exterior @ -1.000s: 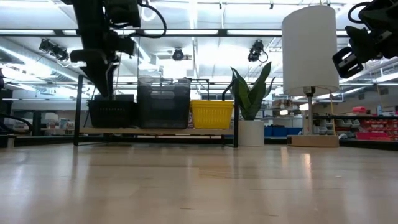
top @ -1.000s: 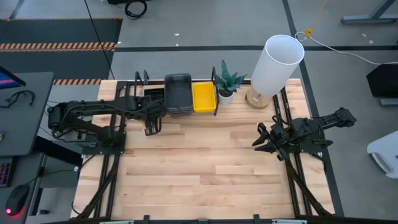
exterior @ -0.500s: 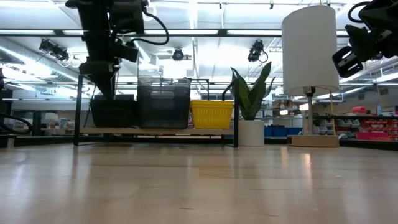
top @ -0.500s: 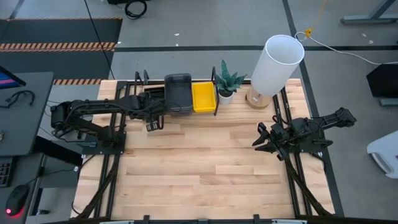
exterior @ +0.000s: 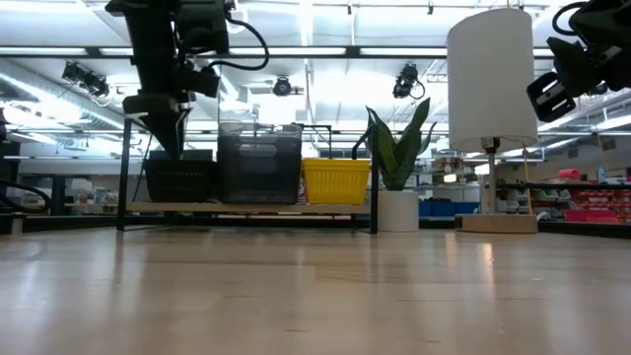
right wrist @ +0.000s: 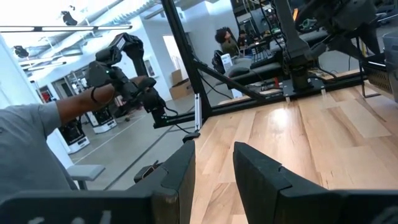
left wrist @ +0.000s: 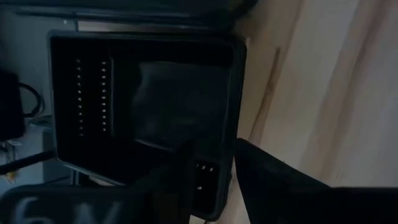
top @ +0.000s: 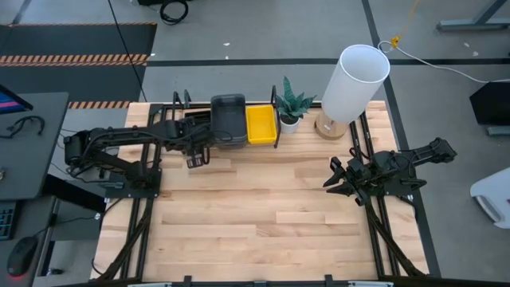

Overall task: Stack baskets on shelf by color
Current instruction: Put the black bins on the shelf, then return to Home Position

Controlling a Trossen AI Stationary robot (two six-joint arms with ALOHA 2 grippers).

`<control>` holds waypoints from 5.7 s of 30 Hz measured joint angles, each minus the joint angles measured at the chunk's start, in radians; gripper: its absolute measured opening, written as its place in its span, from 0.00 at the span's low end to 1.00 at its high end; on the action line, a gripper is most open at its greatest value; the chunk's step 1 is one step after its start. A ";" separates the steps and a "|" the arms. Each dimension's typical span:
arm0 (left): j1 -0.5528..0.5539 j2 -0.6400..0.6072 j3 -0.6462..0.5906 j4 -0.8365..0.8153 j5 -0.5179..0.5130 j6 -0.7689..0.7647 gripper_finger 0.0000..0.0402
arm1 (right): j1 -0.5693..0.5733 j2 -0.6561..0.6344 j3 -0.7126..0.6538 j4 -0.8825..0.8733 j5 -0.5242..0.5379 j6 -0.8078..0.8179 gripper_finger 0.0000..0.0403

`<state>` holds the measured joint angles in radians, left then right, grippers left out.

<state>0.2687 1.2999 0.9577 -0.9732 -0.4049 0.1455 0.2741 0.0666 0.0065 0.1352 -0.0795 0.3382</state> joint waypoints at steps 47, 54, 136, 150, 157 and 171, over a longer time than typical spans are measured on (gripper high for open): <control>-0.250 -0.432 0.000 0.443 0.280 -0.035 0.24 | 0.000 0.000 0.000 0.005 0.000 0.000 0.28; -0.289 -0.432 0.000 0.578 0.279 0.005 0.17 | 0.000 0.000 0.000 0.005 0.000 0.000 0.28; -0.405 -1.299 -0.949 1.000 0.337 0.022 0.19 | 0.000 0.000 0.000 0.005 0.000 0.000 0.28; -0.401 -1.294 -0.950 1.020 0.335 0.023 0.19 | 0.000 0.000 0.000 0.005 0.000 0.000 0.28; -0.401 -1.294 -0.950 1.020 0.335 0.023 0.20 | 0.000 0.000 0.000 0.005 0.000 0.000 0.28; -0.401 -1.294 -0.951 1.023 0.335 0.023 0.20 | 0.000 0.000 0.000 0.006 0.005 -0.072 0.28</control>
<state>-0.1322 0.0063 0.0071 0.0494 -0.0696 0.1680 0.2737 0.0669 0.0067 0.1409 -0.0744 0.2663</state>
